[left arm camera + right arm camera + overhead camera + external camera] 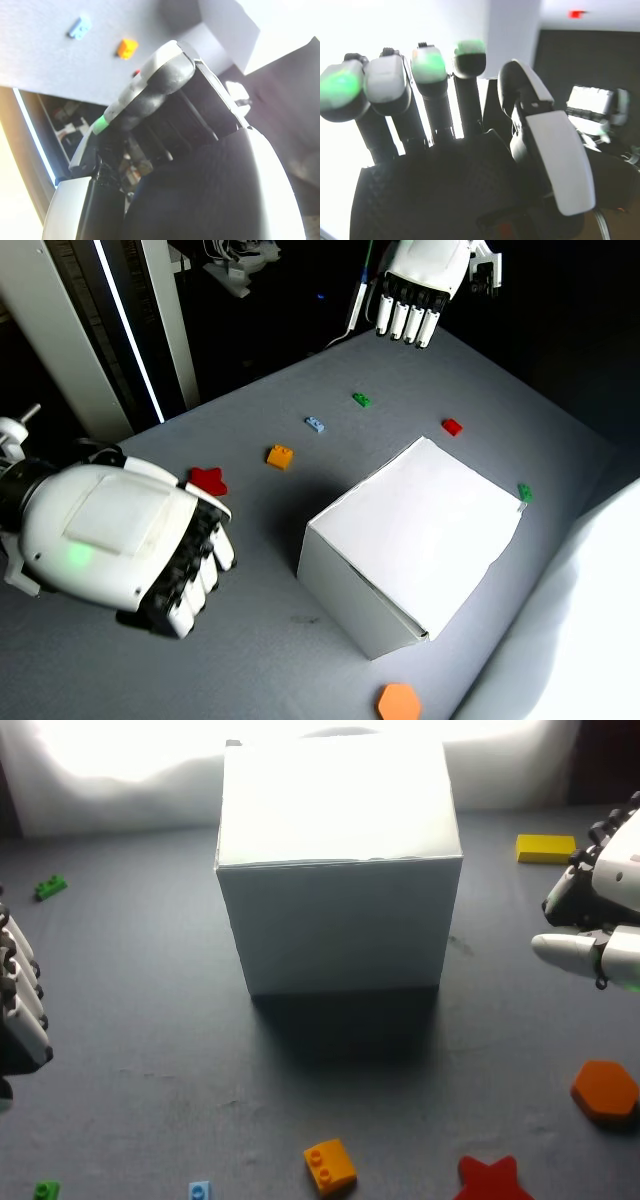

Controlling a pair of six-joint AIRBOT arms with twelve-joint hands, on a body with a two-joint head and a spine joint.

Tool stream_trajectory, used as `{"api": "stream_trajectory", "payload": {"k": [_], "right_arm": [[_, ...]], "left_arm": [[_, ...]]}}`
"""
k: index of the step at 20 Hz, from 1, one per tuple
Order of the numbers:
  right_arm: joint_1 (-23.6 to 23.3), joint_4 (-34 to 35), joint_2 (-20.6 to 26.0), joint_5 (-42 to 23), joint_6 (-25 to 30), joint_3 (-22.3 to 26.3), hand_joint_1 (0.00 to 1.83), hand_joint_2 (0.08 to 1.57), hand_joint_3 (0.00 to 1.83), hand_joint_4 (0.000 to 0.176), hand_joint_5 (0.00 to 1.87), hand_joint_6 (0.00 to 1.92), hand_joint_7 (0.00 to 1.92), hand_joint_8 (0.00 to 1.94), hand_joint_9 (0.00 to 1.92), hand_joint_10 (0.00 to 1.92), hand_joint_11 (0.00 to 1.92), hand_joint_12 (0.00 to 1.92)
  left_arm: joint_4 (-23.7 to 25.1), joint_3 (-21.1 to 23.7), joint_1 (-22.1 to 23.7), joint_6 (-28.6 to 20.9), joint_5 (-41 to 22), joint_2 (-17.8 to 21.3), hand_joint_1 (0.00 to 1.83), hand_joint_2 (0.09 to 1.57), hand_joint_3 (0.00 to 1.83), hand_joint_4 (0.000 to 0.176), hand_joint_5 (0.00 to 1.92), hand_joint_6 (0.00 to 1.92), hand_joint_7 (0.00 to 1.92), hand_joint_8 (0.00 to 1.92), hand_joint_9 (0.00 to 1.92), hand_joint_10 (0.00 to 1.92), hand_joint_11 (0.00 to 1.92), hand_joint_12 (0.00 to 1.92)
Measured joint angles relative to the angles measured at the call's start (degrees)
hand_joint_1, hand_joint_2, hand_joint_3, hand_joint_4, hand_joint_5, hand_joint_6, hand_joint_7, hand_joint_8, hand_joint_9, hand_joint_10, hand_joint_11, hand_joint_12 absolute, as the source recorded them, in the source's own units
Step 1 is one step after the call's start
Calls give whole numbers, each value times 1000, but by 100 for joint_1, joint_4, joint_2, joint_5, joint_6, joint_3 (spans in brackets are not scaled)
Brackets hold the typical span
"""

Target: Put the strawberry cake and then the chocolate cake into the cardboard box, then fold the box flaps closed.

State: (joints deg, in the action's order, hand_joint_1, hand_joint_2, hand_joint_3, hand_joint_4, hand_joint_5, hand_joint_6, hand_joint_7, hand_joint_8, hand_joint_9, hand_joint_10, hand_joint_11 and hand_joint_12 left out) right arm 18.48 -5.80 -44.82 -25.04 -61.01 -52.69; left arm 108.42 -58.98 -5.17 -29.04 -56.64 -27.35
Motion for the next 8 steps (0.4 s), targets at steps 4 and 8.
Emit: {"api": "stream_trajectory", "payload": {"k": [4,8], "right_arm": [[70,-476,7,-122,249,0,126,1413,0,0,1087,1508,1273,1643,1271,1880,1207,1921],[111,-710,4,-98,328,-2,267,1452,2,0,1091,1575,1276,1702,1274,1921,1257,1921]], "left_arm": [[26,-184,24,-7,-24,-20,484,1480,0,0,1062,1921,1165,1921,1160,1921,1142,1921],[4,-317,61,-31,-11,-37,455,1486,0,0,1047,1921,1142,1921,1123,1921,1111,1921]]}}
